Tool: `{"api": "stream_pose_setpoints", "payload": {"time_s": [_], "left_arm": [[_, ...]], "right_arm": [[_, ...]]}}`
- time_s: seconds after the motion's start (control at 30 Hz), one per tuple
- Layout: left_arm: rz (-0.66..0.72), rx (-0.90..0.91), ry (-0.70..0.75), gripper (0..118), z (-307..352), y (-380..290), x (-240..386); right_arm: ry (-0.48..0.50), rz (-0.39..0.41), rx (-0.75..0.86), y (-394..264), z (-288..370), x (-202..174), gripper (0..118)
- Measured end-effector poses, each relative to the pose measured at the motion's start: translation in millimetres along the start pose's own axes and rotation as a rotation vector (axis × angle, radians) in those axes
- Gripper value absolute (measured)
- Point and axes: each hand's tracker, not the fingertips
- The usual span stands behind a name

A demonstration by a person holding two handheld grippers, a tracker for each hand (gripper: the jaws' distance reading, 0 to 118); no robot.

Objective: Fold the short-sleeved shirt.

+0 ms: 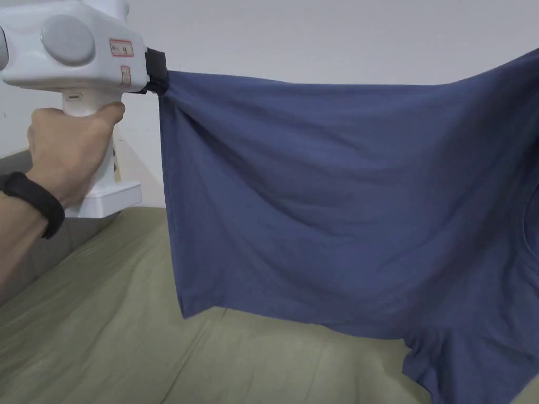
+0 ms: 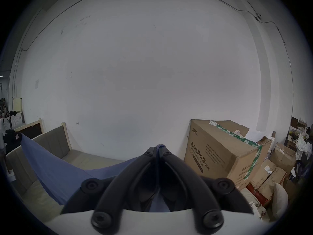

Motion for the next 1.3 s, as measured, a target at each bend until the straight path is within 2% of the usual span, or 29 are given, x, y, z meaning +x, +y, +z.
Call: {"api": "stream_pose_setpoints", "payload": {"time_s": [0.17, 0.27, 0.33, 0.4, 0.43, 0.53, 0.73, 0.8, 0.93, 1.1, 1.27, 1.3], "left_arm": [[-0.009, -0.003, 0.026, 5, -40.8, 5.0, -0.7], [-0.024, -0.016, 0.028, 5, -60.7, 2.5, -0.3], [-0.030, -0.024, 0.028, 5, -70.9, -2.3, 0.8], [-0.023, -0.024, 0.028, 5, -77.0, -9.2, 0.6], [-0.007, -0.025, 0.022, 5, -80.5, -13.8, 0.1], [-0.016, -0.056, 0.028, 5, -89.9, -34.7, 1.5], [0.042, -0.172, -0.027, 5, -94.8, -105.3, 3.0], [0.046, -0.189, -0.034, 5, -91.8, -127.6, 0.1], [0.059, -0.252, -0.055, 5, -64.1, -162.1, -6.3], [0.090, -0.260, -0.102, 5, 4.2, -192.8, -13.2], [0.093, -0.225, -0.124, 5, 97.3, -240.4, -19.6], [0.071, -0.232, -0.064, 5, 112.0, -249.4, -18.8]], "right_arm": [[-0.020, 0.018, 0.016, 9.8, -29.5, -13.4, 3], [-0.039, 0.067, 0.010, 10.7, -48.8, -21.3, 3], [-0.033, 0.053, 0.011, 12.7, -57.1, -23.0, 3], [-0.025, -0.004, 0.016, 14.6, -63.8, -23.6, 3], [-0.018, 0.008, 0.017, 13.7, -67.8, -24.1, 3], [-0.021, 0.059, -0.010, -7.6, -76.8, -31.1, 3], [0.032, -0.012, -0.119, -84.0, -81.2, -27.7, 3], [0.042, -0.011, -0.143, -103.8, -76.0, -25.0, 3], [0.062, 0.002, -0.181, -137.0, -42.9, -15.2, 3], [0.091, 0.002, -0.190, -172.0, 30.1, -2.6, 3], [0.147, -0.050, -0.221, -226.2, 124.3, 12.5, 3], [0.135, -0.057, -0.219, -240.5, 142.5, 13.0, 3]]}}
